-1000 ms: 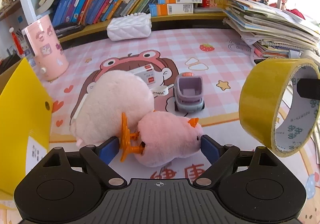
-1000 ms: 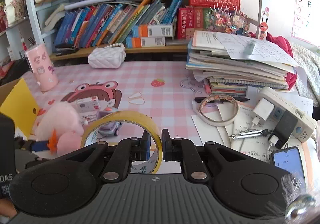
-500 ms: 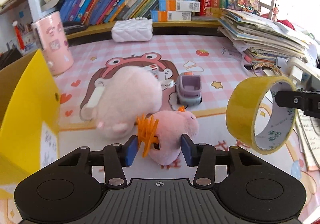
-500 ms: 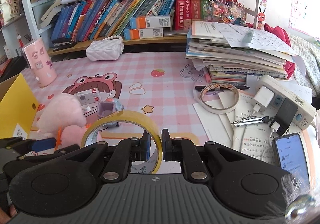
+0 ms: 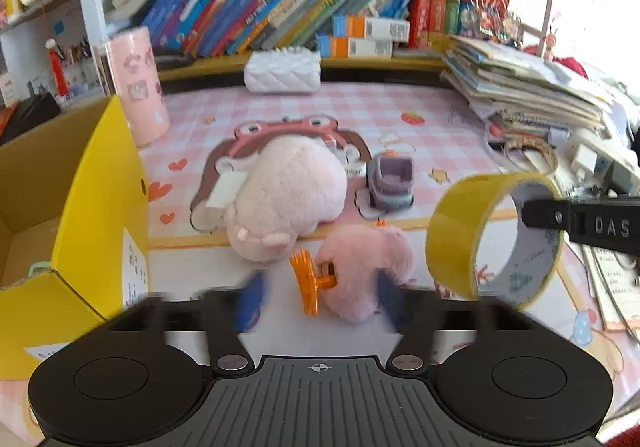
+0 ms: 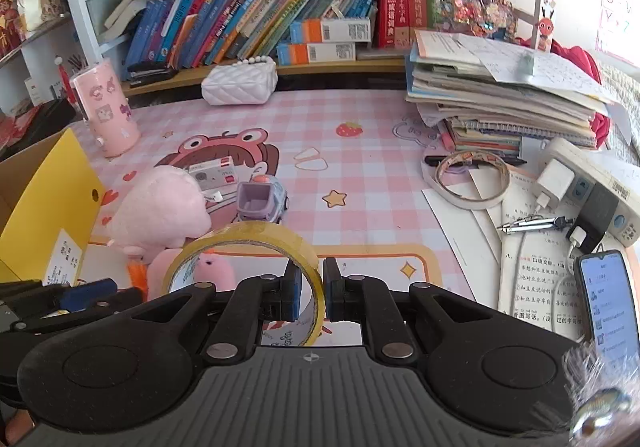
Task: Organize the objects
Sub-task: 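Grasp the orange-spiked pink plush with the left tool while the right tool holds the tape, then carry the pink plush chick and yellow tape with both tools over the yellow box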
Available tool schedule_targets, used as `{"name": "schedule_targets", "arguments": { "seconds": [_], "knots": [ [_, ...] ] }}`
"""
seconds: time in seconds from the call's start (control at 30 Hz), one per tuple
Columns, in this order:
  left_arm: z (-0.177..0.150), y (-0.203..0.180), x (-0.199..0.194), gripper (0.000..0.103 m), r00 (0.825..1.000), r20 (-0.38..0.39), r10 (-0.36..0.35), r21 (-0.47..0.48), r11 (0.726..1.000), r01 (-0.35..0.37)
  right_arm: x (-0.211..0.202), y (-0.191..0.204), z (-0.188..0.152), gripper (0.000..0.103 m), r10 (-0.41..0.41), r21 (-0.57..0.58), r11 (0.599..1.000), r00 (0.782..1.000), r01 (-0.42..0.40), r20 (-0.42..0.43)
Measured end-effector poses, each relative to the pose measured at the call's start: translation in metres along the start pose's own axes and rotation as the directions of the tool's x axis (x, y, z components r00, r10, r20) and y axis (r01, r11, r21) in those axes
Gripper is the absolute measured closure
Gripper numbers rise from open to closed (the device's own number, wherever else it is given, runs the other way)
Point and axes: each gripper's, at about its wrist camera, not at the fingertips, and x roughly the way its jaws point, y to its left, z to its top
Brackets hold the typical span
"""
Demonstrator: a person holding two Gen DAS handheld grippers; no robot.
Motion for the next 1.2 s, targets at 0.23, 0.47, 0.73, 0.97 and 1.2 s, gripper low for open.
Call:
{"name": "schedule_targets", "arguments": {
  "seconds": [0.23,0.47,0.73,0.97,1.2],
  "knots": [
    [0.006,0.004,0.033,0.028,0.997,-0.068,-0.044,-0.067,0.997,0.039,-0.003,-0.014,-0.001,0.092,-0.037,0.013,0.999,0.999,0.037,0.004],
    [0.009,-0.003,0.065,0.028,0.985,-0.141,-0.094,-0.085,0.993,0.083,0.005,-0.032,-0.001,0.092,-0.073,0.034,0.997,0.997,0.074,-0.015],
    [0.01,-0.005,0.064,0.053,0.984,-0.141,-0.108,-0.096,0.991,0.095,0.012,-0.038,-0.001,0.092,-0.086,0.05,0.995,0.996,0.088,-0.036],
    [0.002,0.019,0.023,0.053,0.987,-0.09,-0.129,-0.168,0.979,0.113,0.013,-0.018,-0.003,0.092,-0.057,0.035,0.998,0.997,0.058,-0.045],
    [-0.006,0.053,-0.029,0.053,0.995,0.012,-0.099,-0.192,0.976,0.1,0.0,0.029,-0.011,0.092,0.003,-0.022,1.0,0.999,-0.004,-0.033]
  ]
}}
